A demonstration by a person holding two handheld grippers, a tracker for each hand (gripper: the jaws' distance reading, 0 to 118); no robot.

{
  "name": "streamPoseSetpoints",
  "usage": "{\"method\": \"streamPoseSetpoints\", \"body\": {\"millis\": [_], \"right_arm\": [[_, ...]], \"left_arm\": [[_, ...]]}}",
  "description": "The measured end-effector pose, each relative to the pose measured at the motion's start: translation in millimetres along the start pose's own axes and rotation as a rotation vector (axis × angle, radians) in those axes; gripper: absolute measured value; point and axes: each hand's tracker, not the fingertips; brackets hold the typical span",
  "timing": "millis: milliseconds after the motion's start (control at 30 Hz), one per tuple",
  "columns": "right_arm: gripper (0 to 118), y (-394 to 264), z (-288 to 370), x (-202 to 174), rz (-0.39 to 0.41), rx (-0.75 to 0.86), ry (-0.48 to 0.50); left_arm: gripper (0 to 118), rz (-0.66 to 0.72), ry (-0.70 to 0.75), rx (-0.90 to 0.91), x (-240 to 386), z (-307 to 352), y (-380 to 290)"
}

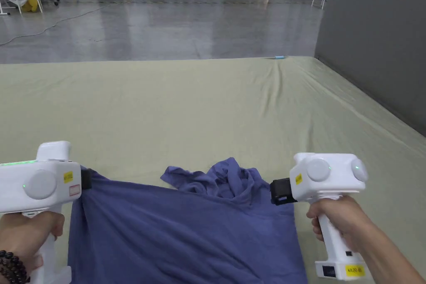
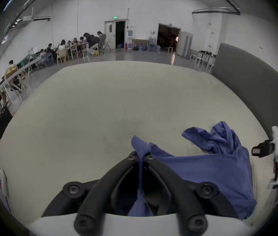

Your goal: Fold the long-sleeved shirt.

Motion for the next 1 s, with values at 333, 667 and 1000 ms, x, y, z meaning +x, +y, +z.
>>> {"method": "streamPoseSetpoints", "body": {"millis": [333, 667, 1000], "right_arm": [[59, 0.4, -46.2, -16.1, 0.021, -0.16, -0.014], [2, 17.6, 34.0, 9.9, 0.009, 0.016, 0.121], [2, 140.1, 244.0, -15.6, 0.097, 0.426, 0.193]], "left_arm": [[0, -0.003, 0.009, -0.018, 1.6, 5.0, -8.4], [0, -0.005, -0.029, 0.042, 5.6, 35.5, 13.2], [0, 0.016, 0.022, 0.348, 0.4, 142.3, 144.3]]}}
